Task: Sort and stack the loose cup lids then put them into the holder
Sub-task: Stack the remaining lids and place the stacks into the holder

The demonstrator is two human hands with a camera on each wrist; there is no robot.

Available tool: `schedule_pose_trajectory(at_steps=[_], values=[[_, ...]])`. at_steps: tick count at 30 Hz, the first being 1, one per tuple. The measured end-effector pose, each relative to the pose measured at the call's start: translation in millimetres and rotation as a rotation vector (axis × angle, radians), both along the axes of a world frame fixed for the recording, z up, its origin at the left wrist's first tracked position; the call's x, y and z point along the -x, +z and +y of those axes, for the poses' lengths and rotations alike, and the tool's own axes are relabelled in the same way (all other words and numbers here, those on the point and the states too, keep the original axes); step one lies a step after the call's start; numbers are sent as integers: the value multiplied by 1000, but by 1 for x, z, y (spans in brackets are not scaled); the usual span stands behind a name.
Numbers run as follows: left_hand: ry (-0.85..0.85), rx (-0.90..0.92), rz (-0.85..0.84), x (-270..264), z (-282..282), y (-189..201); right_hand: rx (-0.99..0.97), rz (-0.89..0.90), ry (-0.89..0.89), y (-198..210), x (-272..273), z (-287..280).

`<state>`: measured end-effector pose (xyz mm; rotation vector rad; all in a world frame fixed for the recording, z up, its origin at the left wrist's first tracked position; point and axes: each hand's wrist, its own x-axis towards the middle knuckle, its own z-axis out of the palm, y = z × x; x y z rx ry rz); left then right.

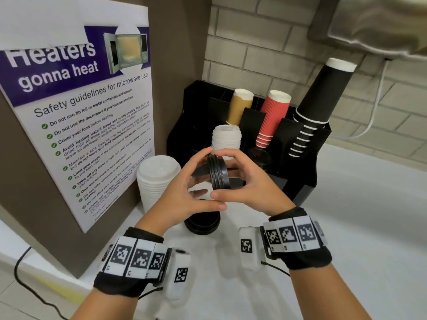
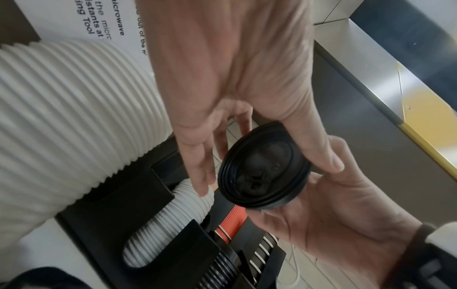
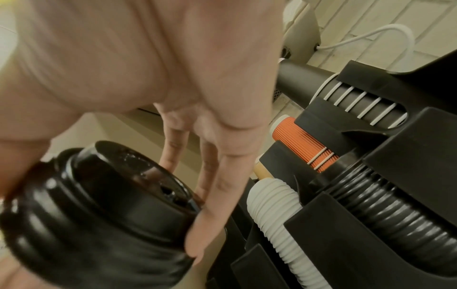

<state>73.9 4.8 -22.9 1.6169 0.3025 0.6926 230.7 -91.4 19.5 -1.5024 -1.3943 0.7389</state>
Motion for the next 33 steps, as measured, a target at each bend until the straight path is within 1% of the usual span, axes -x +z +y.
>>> schedule_pose_trajectory(at_steps=[3, 6, 8, 10, 13, 15, 18, 23, 27, 33], values=[[71, 30, -30, 2, 5, 1, -31, -10, -55, 10, -23, 5], [217, 22, -61, 13, 15, 7, -8, -75, -207, 26, -71, 16], [285, 14, -67, 22, 21, 11, 85, -249, -281, 32, -105, 25], [337, 6, -68, 32, 26, 12, 231, -434, -301, 30, -132, 37], [386, 1, -68, 40, 29, 12, 423, -631, -252, 20, -150, 52], [385, 8, -70, 42, 29, 14, 477, -721, -217, 16, -151, 59], [374, 9, -56, 43, 26, 16, 518, -779, -180, 16, -147, 65], [383, 2, -20, 43, 24, 20, 540, -785, -161, 11, -141, 63], [379, -5, -6, 43, 25, 20, 518, -826, -189, 2, -136, 56], [366, 0, 8, 41, 24, 20, 460, -855, -289, -6, -130, 50]])
